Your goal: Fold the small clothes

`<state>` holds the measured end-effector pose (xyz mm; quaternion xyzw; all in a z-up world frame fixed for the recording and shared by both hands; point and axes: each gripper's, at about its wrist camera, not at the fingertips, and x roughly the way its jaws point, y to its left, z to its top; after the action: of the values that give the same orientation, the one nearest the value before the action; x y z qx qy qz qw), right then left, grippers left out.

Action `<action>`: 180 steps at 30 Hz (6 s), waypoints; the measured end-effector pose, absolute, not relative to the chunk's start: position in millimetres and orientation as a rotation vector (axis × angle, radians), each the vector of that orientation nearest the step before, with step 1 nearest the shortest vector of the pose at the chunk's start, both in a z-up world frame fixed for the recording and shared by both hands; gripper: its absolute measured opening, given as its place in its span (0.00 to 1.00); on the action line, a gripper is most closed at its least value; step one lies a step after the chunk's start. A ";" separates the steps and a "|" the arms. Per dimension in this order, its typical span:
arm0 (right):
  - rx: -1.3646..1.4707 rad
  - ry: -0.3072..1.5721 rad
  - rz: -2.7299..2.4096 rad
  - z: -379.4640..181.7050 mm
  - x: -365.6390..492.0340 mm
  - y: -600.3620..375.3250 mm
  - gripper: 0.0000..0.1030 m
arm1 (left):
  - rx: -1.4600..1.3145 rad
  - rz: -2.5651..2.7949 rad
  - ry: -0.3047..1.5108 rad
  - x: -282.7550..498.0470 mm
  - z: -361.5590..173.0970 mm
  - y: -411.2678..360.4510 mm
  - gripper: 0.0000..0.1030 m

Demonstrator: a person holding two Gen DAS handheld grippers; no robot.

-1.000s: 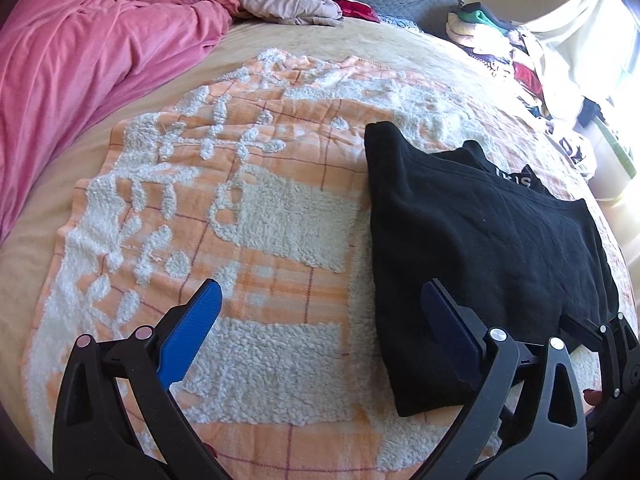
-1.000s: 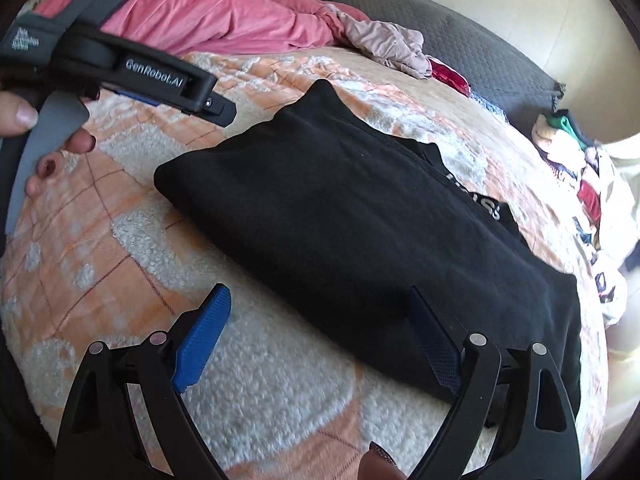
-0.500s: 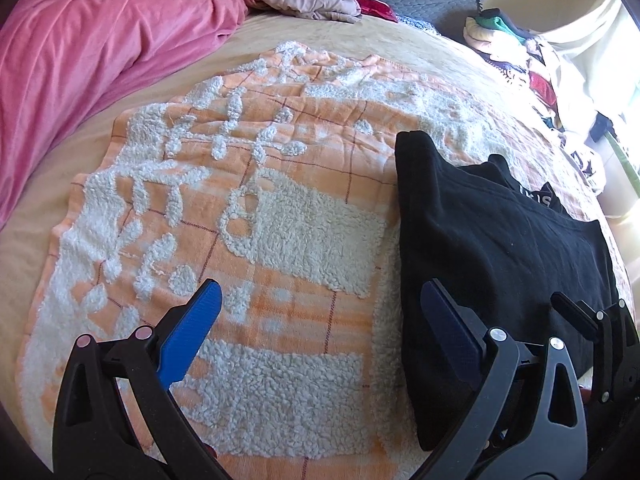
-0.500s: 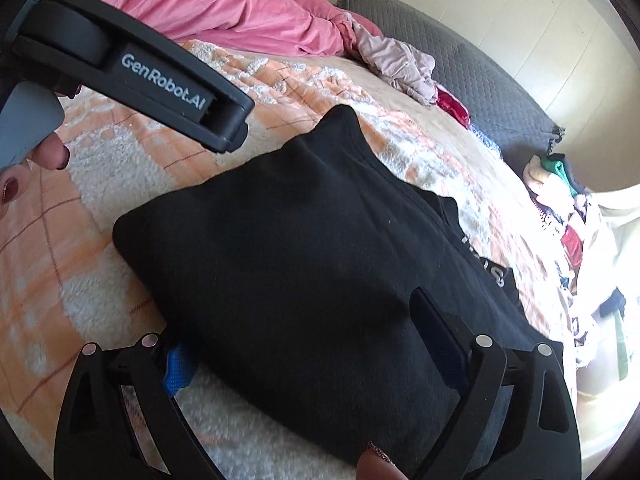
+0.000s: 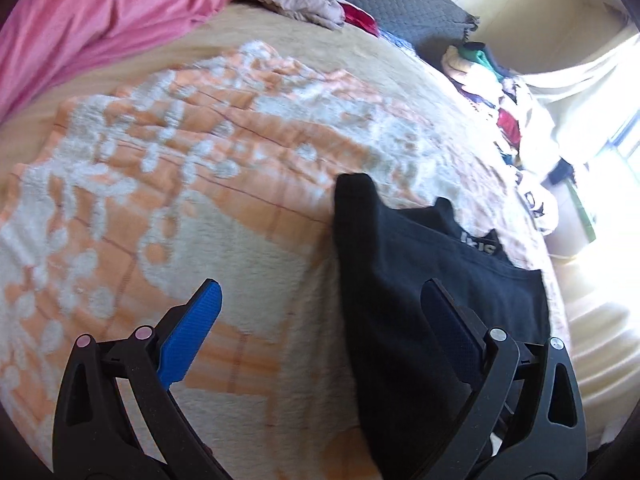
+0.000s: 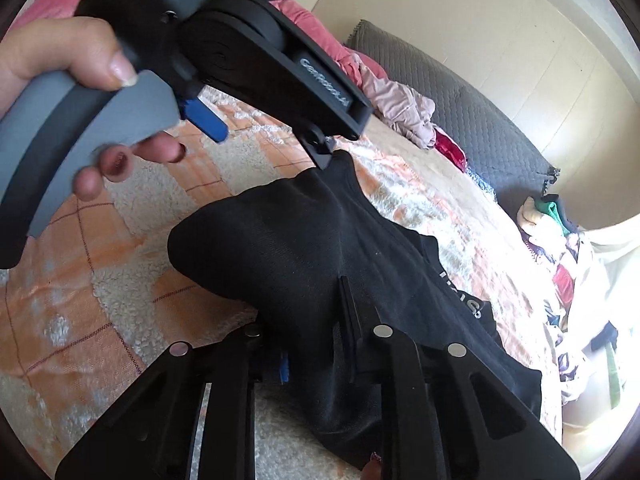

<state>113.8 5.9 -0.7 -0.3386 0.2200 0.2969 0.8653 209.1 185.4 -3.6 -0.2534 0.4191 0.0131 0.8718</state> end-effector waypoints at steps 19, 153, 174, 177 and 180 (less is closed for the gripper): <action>-0.437 0.437 0.509 49.4 115.3 -92.3 0.14 | -0.421 -0.189 0.826 243.0 56.0 57.9 0.24; 0.138 0.572 0.216 63.0 92.0 -340.5 0.96 | -0.141 -0.257 0.786 140.0 38.7 -67.3 0.86; 0.053 0.558 0.203 63.4 21.6 -314.8 0.96 | -0.108 -0.205 0.753 85.0 26.8 -47.6 0.91; 0.043 0.575 0.180 52.0 15.7 -312.9 0.96 | -0.104 -0.198 0.763 80.2 21.2 -45.5 0.91; 0.051 0.604 0.175 36.3 11.0 -311.1 0.96 | -0.099 -0.197 0.775 75.5 13.9 -46.2 0.91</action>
<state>11.0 -311.1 36.3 0.0251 0.2969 0.0859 0.9507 75.5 -46.2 13.9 -0.0482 0.3769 -0.0959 0.9200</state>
